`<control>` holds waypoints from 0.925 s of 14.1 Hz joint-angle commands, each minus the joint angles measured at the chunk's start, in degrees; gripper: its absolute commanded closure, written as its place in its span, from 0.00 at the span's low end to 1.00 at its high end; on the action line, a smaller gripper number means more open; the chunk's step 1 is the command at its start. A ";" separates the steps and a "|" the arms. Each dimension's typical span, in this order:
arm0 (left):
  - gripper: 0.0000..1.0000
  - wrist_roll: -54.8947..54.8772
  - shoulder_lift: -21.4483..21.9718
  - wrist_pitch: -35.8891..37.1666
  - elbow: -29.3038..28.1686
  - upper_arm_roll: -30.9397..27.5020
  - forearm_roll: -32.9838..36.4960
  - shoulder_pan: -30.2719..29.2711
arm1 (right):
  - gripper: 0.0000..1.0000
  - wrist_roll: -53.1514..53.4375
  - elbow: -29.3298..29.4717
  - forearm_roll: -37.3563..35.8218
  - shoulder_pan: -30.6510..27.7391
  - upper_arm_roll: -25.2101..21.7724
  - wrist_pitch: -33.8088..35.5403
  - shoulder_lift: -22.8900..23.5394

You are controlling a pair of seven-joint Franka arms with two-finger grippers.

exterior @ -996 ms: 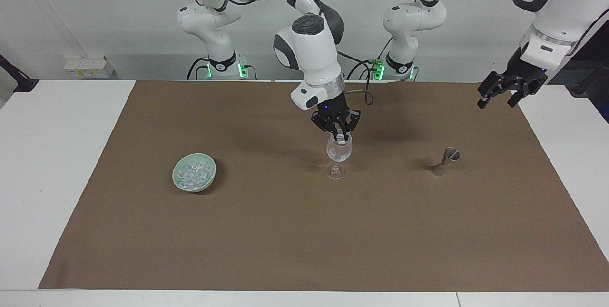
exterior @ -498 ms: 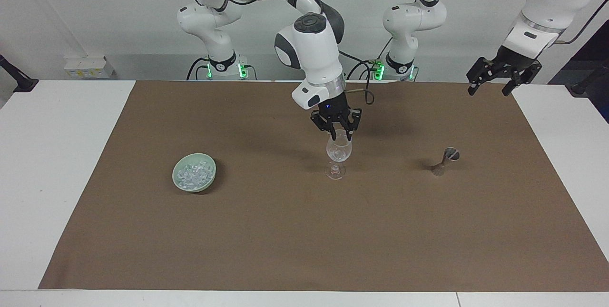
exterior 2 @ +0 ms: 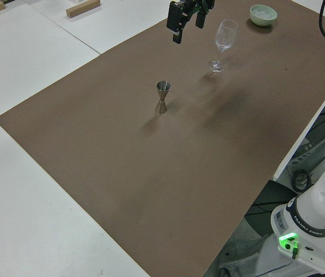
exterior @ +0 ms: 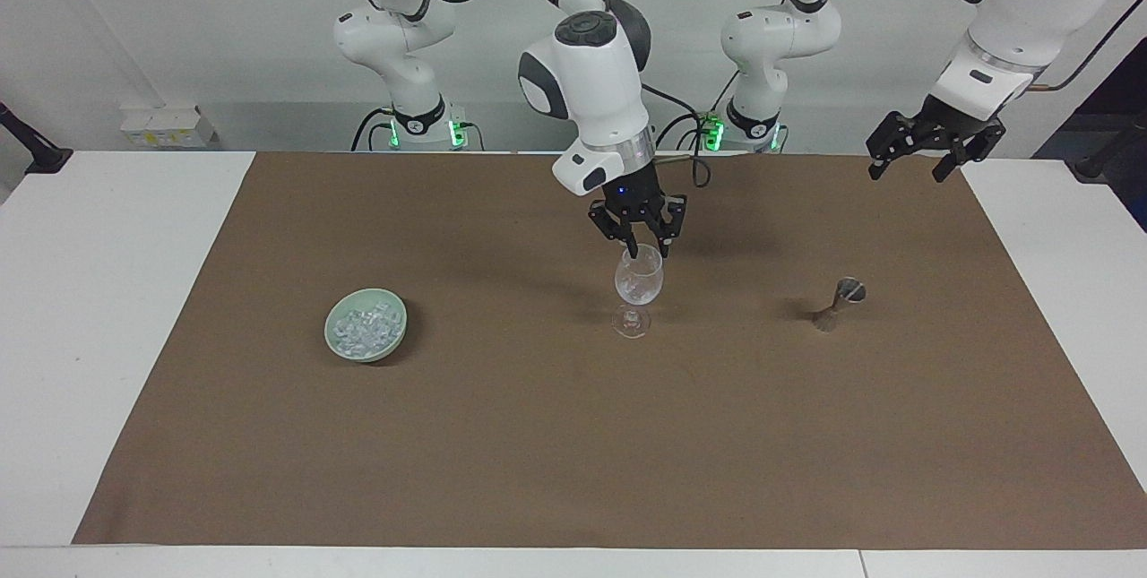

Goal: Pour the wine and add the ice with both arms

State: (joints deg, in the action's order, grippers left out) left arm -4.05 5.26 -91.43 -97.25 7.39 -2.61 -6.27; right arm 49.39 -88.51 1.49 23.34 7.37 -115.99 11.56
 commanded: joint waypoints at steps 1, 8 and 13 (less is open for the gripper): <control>0.00 -0.61 0.27 0.72 0.21 0.70 0.59 0.56 | 0.09 -1.93 -5.87 -2.46 -4.16 0.63 3.99 -6.35; 0.00 -0.70 0.45 3.27 -0.31 -2.03 0.67 5.31 | 0.00 -8.51 -7.12 -2.55 -15.77 0.80 13.50 -12.87; 0.00 -0.70 0.45 3.54 -0.05 -2.03 0.59 5.39 | 0.00 -18.53 -6.24 -3.07 -19.55 0.54 21.13 -15.42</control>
State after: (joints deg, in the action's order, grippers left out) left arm -4.27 5.27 -88.75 -97.23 6.39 -2.61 -2.16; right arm 34.24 -93.85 -0.28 5.72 7.19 -97.43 -1.93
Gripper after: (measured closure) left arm 0.000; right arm 0.000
